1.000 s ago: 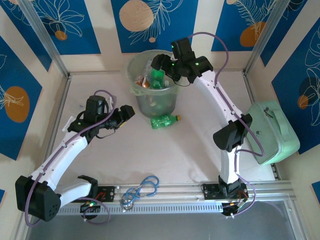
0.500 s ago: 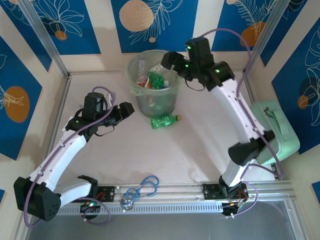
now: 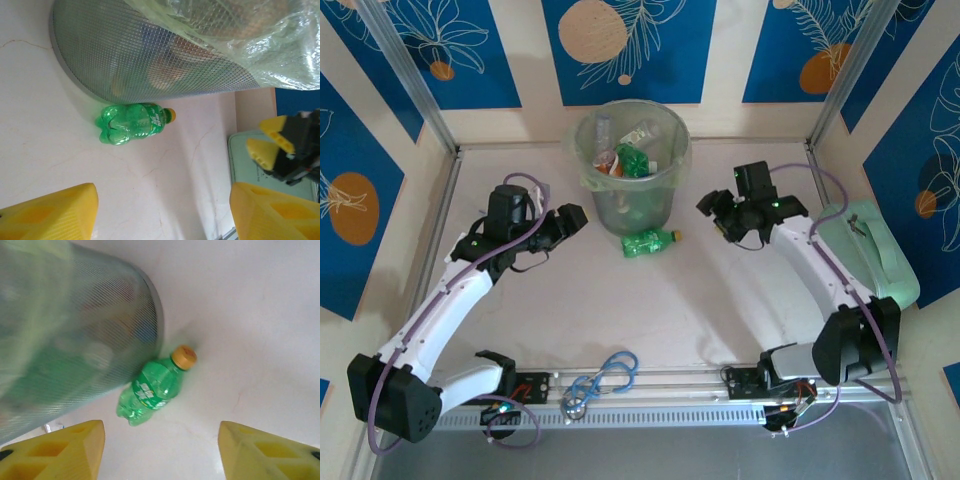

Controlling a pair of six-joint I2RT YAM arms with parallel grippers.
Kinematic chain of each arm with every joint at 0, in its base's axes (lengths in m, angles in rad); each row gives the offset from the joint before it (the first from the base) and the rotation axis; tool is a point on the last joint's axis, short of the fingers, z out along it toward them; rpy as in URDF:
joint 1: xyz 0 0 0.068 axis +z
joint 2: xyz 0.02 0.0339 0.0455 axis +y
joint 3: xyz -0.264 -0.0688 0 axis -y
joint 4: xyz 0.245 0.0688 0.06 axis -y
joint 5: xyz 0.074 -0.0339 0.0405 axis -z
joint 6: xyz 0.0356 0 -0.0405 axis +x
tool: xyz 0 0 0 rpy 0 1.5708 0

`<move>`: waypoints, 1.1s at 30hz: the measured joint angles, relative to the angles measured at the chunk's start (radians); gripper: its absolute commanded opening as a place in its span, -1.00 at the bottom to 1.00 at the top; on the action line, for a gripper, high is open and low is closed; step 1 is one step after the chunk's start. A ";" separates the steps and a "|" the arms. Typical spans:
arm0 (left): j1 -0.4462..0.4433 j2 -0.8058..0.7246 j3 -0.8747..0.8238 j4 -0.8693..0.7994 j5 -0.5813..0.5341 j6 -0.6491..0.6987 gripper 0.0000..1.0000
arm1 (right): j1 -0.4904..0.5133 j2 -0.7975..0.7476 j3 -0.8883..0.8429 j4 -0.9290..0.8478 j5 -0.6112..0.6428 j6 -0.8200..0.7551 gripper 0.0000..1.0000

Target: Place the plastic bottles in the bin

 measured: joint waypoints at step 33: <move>0.000 -0.014 -0.055 0.015 0.000 -0.015 0.38 | 0.073 0.452 -0.083 0.493 -0.141 0.369 0.18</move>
